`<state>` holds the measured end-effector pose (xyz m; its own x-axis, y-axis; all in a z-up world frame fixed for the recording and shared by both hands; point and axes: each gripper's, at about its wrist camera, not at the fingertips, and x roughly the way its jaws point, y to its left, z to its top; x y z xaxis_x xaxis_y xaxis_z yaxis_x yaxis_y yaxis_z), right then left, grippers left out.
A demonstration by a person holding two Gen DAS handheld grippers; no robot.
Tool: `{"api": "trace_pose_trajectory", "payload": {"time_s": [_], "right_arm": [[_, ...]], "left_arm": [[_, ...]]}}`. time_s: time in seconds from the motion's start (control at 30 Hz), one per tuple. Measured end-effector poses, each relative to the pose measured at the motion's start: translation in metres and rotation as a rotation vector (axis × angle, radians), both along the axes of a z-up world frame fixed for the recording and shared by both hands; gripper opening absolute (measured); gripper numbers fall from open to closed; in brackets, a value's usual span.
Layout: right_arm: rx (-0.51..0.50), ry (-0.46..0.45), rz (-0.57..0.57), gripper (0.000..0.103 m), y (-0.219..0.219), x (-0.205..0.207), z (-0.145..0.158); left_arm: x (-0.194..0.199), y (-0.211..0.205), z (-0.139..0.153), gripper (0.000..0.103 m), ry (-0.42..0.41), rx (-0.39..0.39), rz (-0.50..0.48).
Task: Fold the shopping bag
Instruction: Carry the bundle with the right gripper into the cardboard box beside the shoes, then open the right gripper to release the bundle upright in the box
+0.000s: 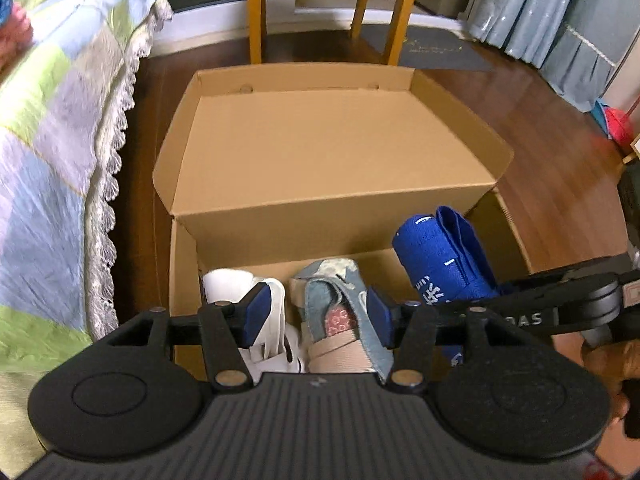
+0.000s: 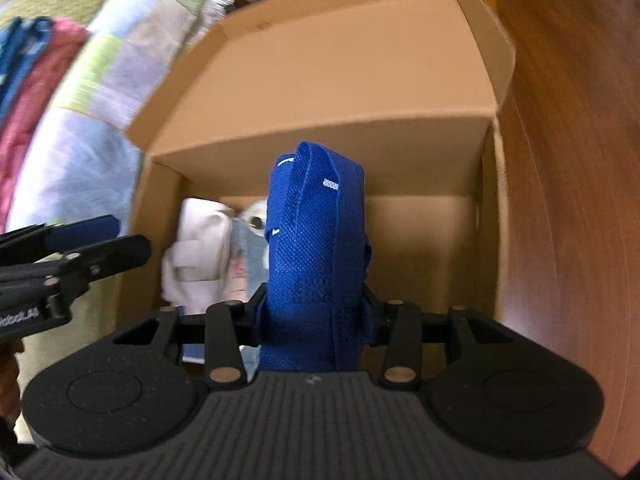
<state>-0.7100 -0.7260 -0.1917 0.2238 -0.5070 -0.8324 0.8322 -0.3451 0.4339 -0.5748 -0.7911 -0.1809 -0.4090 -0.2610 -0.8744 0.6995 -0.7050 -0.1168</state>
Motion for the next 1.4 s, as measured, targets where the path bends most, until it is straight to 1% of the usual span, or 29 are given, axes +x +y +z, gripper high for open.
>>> {"api": "trace_pose_trajectory", "payload": {"time_s": [0.2, 0.37, 0.47, 0.77, 1.0, 1.1, 1.17, 1.4], "right_arm": [[0.059, 0.053, -0.077, 0.040, -0.014, 0.010, -0.030], [0.101, 0.060, -0.082, 0.040, -0.018, 0.017, -0.049], [0.113, 0.061, -0.094, 0.040, -0.021, 0.018, -0.059], [0.128, 0.058, -0.108, 0.045, -0.026, 0.022, -0.077], [0.130, 0.013, -0.136, 0.048, -0.027, 0.028, -0.085], [0.132, 0.025, -0.128, 0.056, -0.027, 0.033, -0.085], [0.125, 0.028, -0.130, 0.065, -0.026, 0.034, -0.083], [0.098, 0.028, -0.125, 0.074, -0.022, 0.042, -0.075]], "left_arm": [[-0.008, -0.006, -0.010, 0.058, -0.007, 0.009, -0.020], [-0.004, -0.004, -0.023, 0.058, -0.029, 0.032, -0.033], [-0.001, -0.002, -0.027, 0.058, -0.021, 0.046, -0.036], [-0.004, -0.002, -0.028, 0.058, -0.004, 0.052, -0.035], [-0.003, -0.002, -0.031, 0.058, -0.023, 0.055, -0.035], [-0.003, -0.002, -0.031, 0.058, -0.023, 0.052, -0.038], [-0.004, -0.002, -0.032, 0.058, -0.025, 0.051, -0.038], [-0.003, 0.001, -0.033, 0.058, -0.037, 0.048, -0.046]]}}
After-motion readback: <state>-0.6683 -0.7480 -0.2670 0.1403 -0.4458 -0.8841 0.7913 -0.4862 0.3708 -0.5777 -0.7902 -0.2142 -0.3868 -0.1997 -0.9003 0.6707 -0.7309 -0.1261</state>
